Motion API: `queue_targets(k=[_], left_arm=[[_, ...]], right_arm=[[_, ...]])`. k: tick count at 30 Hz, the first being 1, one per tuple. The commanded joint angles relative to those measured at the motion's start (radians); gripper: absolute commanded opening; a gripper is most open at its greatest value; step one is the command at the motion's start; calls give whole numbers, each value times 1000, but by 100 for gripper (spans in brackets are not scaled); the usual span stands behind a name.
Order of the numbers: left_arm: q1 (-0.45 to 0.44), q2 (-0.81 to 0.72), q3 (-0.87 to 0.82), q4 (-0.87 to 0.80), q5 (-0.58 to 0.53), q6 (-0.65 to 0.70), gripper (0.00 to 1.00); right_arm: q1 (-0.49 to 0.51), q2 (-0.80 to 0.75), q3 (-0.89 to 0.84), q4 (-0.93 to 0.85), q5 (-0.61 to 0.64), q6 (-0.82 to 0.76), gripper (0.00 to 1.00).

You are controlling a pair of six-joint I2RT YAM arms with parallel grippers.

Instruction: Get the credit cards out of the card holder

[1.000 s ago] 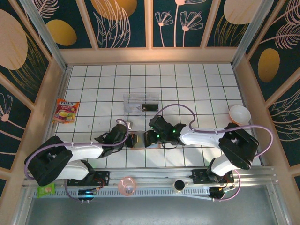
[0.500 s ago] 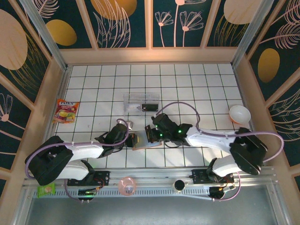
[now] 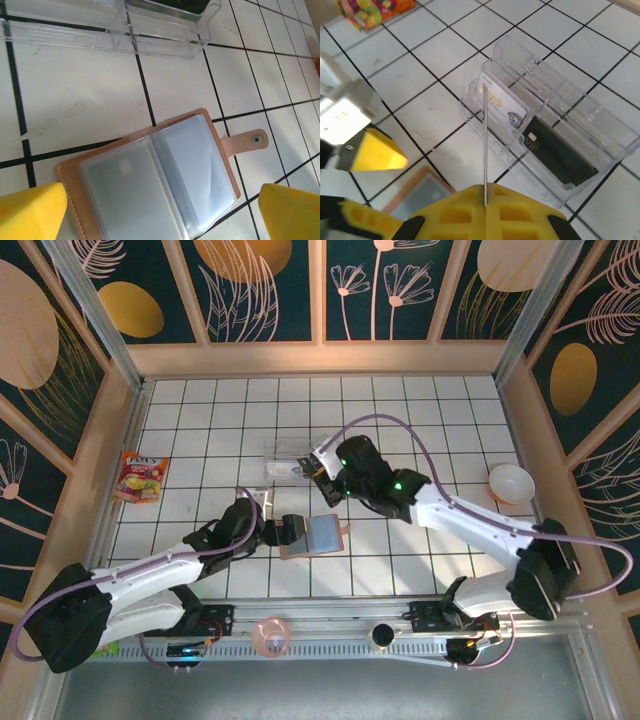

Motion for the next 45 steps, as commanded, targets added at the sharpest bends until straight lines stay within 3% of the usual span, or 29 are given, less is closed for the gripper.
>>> queue_targets(k=[1,7,16,26,45], left_arm=[[8,-23,-9,-76,-23,-28,99],[9,-52,-5,-161,-75,-22,99],[18,-39,46,-210,-98,-4,99],[30,22,88,-233,-84,9,99],[47,66,106,-258,-67,23,99]], right_arm=[[-9,88,124,-172,-103,-292,0],[-50,242,364,-422,-159,-498,0],[-113,468,611,-607,-66,-675,0],[-155,555,651,-579,20,-775,0],[-177,613,634,-553,34,-832,0]])
